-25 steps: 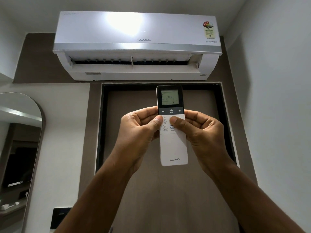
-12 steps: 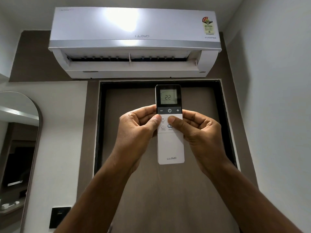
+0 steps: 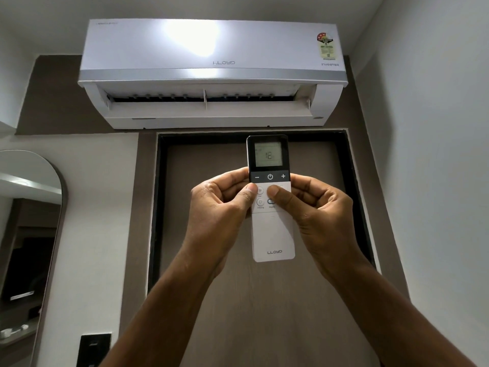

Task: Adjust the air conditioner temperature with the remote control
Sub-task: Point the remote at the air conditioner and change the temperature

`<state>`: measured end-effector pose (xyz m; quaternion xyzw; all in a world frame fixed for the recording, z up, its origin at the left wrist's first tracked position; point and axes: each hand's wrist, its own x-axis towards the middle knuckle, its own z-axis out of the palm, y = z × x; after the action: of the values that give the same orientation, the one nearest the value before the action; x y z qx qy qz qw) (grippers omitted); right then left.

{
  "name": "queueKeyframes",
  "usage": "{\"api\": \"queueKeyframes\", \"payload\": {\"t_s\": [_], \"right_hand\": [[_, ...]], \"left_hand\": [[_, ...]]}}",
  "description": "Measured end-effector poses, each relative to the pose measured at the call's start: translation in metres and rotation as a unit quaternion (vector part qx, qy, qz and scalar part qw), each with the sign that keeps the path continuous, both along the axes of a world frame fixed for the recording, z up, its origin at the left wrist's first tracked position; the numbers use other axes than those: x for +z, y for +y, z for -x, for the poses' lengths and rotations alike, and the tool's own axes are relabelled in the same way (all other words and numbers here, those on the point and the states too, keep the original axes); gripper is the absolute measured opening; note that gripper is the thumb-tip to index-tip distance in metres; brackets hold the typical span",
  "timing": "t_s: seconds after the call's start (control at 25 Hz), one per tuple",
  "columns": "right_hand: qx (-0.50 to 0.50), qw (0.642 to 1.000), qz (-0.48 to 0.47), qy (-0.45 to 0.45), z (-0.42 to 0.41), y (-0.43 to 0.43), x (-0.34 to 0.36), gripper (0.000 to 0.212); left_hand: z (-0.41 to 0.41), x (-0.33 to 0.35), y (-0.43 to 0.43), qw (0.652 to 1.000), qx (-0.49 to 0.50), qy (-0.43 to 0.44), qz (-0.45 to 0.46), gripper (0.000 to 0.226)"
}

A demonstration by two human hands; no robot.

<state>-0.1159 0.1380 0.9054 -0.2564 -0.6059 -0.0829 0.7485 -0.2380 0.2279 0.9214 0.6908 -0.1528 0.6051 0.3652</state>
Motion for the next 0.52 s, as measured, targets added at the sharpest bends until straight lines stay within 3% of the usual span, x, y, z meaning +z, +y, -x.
{"api": "queueKeyframes", "payload": {"t_s": [0.52], "right_hand": [[0.008, 1.000, -0.006, 0.022, 0.0079, 0.0022, -0.0015, 0.025]], "left_hand": [[0.0037, -0.0013, -0.0012, 1.000, 0.017, -0.011, -0.019, 0.020]]}}
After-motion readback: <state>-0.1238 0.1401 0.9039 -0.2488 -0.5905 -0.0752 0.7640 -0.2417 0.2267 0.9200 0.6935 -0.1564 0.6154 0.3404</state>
